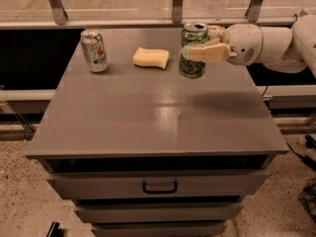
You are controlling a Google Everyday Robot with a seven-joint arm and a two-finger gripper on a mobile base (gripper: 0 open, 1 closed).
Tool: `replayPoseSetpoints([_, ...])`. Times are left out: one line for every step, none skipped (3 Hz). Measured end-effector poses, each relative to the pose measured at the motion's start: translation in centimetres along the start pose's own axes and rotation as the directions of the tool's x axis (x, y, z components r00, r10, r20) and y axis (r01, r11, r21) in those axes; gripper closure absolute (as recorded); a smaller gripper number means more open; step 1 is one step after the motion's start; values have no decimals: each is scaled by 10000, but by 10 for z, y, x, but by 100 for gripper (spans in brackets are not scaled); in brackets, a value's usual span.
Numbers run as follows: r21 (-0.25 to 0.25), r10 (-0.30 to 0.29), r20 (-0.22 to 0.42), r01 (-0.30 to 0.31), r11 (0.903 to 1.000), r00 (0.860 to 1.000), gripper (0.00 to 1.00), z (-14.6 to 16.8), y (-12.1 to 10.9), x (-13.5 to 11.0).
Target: Place green can upright
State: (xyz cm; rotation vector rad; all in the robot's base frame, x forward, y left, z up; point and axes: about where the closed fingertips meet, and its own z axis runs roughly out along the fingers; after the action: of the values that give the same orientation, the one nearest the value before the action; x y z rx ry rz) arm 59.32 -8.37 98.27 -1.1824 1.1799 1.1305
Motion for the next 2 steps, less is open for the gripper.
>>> replayPoseSetpoints([-22, -27, 26, 27, 10000, 10000, 100, 1, 0, -1])
replayPoseSetpoints([-51, -152, -340, 150, 9999, 9993, 100, 2, 1, 3])
